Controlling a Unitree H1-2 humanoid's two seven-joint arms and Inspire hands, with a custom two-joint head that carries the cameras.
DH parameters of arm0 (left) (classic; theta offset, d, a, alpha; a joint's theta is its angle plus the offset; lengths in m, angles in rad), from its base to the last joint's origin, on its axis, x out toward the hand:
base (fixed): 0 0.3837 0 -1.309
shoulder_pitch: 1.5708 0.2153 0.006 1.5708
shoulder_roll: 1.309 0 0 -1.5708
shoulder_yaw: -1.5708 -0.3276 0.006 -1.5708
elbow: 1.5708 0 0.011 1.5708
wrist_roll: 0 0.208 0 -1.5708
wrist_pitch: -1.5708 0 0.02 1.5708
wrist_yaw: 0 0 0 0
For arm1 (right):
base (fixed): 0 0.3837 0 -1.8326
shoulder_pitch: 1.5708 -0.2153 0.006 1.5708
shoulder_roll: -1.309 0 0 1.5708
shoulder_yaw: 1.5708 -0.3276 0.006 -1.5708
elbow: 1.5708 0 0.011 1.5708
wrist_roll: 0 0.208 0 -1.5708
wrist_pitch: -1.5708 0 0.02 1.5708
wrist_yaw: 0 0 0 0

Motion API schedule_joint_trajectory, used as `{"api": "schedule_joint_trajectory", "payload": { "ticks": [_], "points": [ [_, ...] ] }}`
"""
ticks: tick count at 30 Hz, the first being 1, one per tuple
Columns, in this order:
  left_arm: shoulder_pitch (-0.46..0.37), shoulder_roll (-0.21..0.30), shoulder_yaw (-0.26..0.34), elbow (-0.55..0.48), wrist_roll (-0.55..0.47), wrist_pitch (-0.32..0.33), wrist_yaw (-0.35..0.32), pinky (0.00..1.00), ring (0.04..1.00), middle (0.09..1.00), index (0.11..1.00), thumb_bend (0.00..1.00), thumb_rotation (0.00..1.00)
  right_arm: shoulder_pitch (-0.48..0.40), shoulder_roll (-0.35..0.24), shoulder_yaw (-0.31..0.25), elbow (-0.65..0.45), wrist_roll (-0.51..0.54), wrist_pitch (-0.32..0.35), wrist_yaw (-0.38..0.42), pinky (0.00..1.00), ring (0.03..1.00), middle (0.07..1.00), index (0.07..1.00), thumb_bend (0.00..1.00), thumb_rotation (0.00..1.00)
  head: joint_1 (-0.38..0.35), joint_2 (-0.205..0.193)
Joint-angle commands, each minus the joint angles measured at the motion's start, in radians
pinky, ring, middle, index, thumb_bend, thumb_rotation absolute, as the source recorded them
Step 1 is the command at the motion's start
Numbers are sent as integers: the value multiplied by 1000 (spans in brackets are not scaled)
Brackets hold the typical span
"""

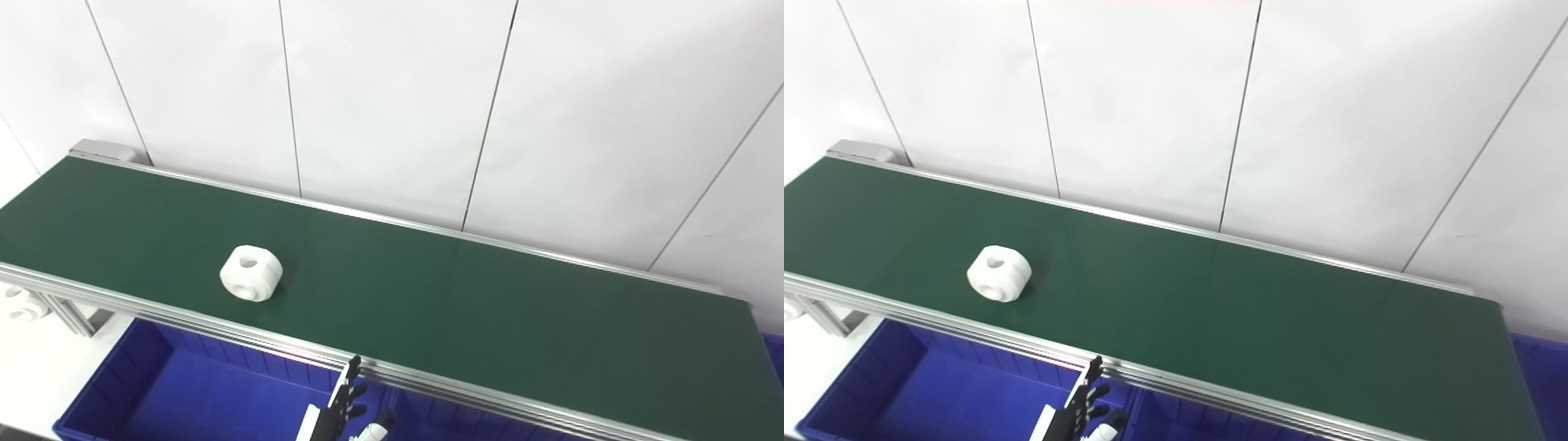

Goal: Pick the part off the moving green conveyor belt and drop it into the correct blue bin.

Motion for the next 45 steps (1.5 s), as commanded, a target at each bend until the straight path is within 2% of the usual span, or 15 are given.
{"api": "schedule_joint_trajectory", "payload": {
  "ticks": [1,3,5,8,9,12,15,18,21,25,30,33,39,42,45],
  "points": [
    [3,-15,-66,-108,42,-97,-6,826,924,960,944,752,658,-13,9,4,-21,1,-60,2,1000,1000,1000,1000,552,1000,-5,14],
    [-1,29,-75,-212,89,-90,-33,788,911,945,925,829,635,-12,12,5,-29,0,-60,4,1000,1000,1000,1000,558,1000,-8,24],
    [-20,72,-72,-299,136,-81,-56,750,879,915,909,860,621,-11,15,6,-34,-4,-60,3,1000,1000,1000,1000,571,1000,-12,30],
    [-103,167,-28,-400,159,-43,-131,748,851,890,899,890,589,-11,20,8,-38,-9,-59,0,1000,1000,1000,1000,593,1000,-19,40],
    [-122,187,-16,-412,164,-38,-147,747,849,886,904,895,602,-12,21,9,-38,-7,-60,2,1000,1000,1000,1000,597,1000,-19,40],
    [-257,303,58,-405,207,-26,-200,792,852,878,890,905,602,-12,25,11,-42,-3,-60,5,1000,1000,1000,1000,591,1000,-24,49],
    [-363,380,90,-384,249,6,-257,846,858,882,889,890,600,-11,26,14,-47,-15,-60,-2,1000,999,1000,1000,582,1000,-27,52],
    [-458,444,95,-310,302,18,-292,928,884,897,884,882,562,-8,28,15,-55,-12,-59,1,1000,1000,1000,1000,575,1000,-36,59],
    [-523,492,89,-217,349,-11,-299,943,893,898,878,887,547,-6,30,17,-60,-19,-60,-3,1000,995,1000,1000,555,1000,-43,65],
    [-618,546,66,-42,392,-61,-287,930,875,877,861,918,491,-7,29,21,-63,-25,-59,-4,998,989,1000,1000,540,1000,-48,70],
    [-711,588,34,135,418,-97,-279,874,843,849,827,962,468,-8,34,23,-62,-29,-59,-4,988,986,1000,1000,553,1000,-57,76],
    [-763,610,12,241,422,-131,-276,883,849,854,832,952,462,-8,35,26,-63,-41,-60,-10,978,983,1000,1000,542,1000,-66,81],
    [-846,656,-45,400,408,-160,-338,921,881,873,846,936,475,-4,49,28,-76,-54,-60,-19,962,974,1000,1000,553,1000,-79,88],
    [-868,669,-67,452,411,-174,-346,903,879,866,835,937,461,-3,54,29,-79,-61,-60,-24,953,969,1000,1000,569,1000,-85,92],
    [-871,676,-83,463,425,-159,-347,901,881,865,834,935,434,-2,57,30,-83,-55,-58,-20,956,970,1000,1000,575,1000,-88,94]
  ]
}}
